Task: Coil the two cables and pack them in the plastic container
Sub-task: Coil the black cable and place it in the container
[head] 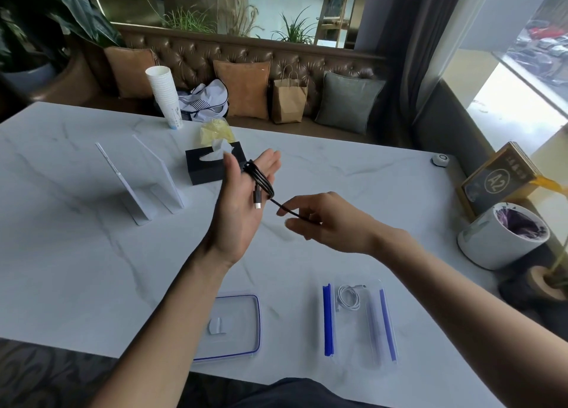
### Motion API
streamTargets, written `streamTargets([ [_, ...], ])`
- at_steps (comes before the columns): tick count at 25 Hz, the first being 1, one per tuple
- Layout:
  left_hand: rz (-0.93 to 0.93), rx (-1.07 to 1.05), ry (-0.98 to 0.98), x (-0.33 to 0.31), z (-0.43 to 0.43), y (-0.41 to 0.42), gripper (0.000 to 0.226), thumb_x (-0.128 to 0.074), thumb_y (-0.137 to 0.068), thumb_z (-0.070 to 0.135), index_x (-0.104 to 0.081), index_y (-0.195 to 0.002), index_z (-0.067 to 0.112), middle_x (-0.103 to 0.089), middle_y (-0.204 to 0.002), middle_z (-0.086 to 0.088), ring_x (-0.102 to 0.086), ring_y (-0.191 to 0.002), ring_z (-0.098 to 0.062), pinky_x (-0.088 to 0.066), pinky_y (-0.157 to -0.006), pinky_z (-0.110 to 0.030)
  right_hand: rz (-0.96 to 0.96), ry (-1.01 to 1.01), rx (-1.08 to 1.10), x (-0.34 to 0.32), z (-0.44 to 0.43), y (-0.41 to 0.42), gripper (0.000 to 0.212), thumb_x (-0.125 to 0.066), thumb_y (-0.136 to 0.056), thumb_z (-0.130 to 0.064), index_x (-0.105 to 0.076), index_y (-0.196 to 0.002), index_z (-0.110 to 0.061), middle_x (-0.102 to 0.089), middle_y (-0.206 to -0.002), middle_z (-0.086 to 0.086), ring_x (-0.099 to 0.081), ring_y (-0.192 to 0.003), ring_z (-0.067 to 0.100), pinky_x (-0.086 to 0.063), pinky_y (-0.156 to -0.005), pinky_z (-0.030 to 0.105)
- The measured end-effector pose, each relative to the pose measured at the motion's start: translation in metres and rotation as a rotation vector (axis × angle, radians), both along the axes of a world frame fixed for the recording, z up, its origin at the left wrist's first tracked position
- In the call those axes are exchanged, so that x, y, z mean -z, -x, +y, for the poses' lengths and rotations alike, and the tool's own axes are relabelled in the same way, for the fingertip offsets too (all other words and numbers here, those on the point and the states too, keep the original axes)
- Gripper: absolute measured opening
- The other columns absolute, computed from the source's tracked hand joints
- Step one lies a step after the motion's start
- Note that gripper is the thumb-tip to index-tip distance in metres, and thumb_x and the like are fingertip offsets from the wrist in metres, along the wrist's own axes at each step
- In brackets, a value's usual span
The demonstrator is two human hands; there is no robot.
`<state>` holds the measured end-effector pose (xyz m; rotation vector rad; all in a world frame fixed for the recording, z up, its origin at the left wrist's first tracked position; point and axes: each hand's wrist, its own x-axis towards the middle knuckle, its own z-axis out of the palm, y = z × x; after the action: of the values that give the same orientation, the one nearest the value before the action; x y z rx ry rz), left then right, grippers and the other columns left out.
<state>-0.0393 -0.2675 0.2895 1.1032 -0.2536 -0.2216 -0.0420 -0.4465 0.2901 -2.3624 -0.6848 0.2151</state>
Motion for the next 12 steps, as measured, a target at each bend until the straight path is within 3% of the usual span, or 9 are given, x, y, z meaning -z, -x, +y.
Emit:
streamTargets([
  [3, -0.004, 0.007, -0.211, 0.009, 0.006, -0.005, 0.111, -0.026, -0.071, 0.09, -0.034, -0.149, 0.011, -0.042, -0.153, -0.002, -0.039, -0.14, -0.007, -0.019, -0.122, -0.035, -0.155, 0.128, -0.042, -0.012, -0.007, -0.003, 0.022, -0.062, -0.095, -0.025, -0.069, -0.114, -0.016, -0.062, -0.073, -0.015, -0.052, -0.061, 0.003, -0.036, -0.061, 0.006],
  [6, -0.007, 0.052, -0.414, 0.016, 0.012, -0.01, 0.119, -0.025, -0.056, 0.1, -0.05, -0.139, 0.018, -0.057, -0.14, 0.002, -0.048, -0.134, -0.008, -0.023, -0.12, -0.04, -0.237, 0.133, -0.087, -0.028, -0.007, -0.004, 0.021, -0.063, -0.093, -0.016, -0.071, -0.112, -0.015, -0.069, -0.096, -0.001, -0.051, -0.071, 0.005, -0.037, -0.067, 0.004],
  [9, -0.027, 0.18, -0.44, 0.013, 0.012, -0.008, 0.107, -0.004, -0.076, 0.086, -0.06, -0.13, 0.013, -0.066, -0.13, -0.006, -0.054, -0.129, -0.016, -0.026, -0.117, -0.042, -0.259, 0.022, -0.126, -0.042, -0.003, -0.002, 0.017, -0.066, -0.091, -0.01, -0.073, -0.105, -0.016, -0.072, -0.094, -0.008, -0.058, -0.074, 0.006, -0.044, -0.071, 0.007],
  [12, -0.002, 0.226, -0.492, 0.006, 0.009, 0.001, 0.108, 0.008, -0.083, 0.074, -0.068, -0.117, 0.005, -0.071, -0.114, -0.015, -0.065, -0.108, -0.022, -0.039, -0.102, -0.033, -0.21, -0.101, -0.07, -0.053, -0.002, -0.005, 0.012, -0.075, -0.085, -0.015, -0.07, -0.096, -0.012, -0.075, -0.081, -0.002, -0.069, -0.074, 0.014, -0.056, -0.074, 0.031],
])
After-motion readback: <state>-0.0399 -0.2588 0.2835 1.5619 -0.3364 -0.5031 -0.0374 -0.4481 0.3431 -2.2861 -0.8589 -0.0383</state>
